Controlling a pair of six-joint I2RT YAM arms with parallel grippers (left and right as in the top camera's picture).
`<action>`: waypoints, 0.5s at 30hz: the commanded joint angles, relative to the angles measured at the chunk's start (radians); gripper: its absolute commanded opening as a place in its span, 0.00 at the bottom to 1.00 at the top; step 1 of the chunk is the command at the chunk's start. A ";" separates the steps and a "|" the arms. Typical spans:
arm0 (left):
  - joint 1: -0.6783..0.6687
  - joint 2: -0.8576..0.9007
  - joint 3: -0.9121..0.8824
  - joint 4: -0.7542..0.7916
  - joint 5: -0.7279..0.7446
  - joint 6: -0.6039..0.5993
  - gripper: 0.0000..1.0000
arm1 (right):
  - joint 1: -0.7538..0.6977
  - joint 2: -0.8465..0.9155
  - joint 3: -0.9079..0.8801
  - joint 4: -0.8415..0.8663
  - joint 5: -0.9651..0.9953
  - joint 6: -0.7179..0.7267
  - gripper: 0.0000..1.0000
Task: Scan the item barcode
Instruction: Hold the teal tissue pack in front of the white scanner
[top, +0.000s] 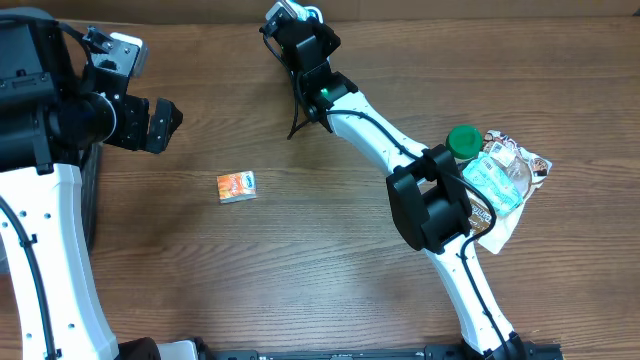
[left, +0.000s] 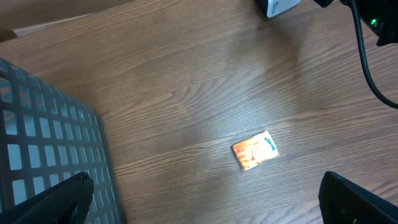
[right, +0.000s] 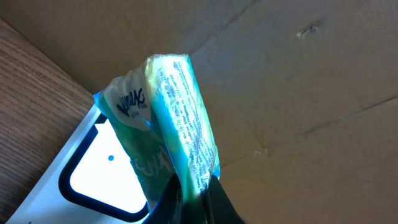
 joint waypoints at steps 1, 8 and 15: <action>0.003 0.002 0.018 0.000 0.003 0.023 1.00 | -0.005 0.003 -0.002 0.005 0.015 0.003 0.04; 0.003 0.002 0.018 0.001 0.003 0.023 1.00 | -0.005 0.002 -0.002 -0.025 0.029 0.018 0.04; 0.003 0.002 0.018 0.001 0.003 0.023 1.00 | 0.023 -0.097 -0.001 -0.149 0.024 0.117 0.04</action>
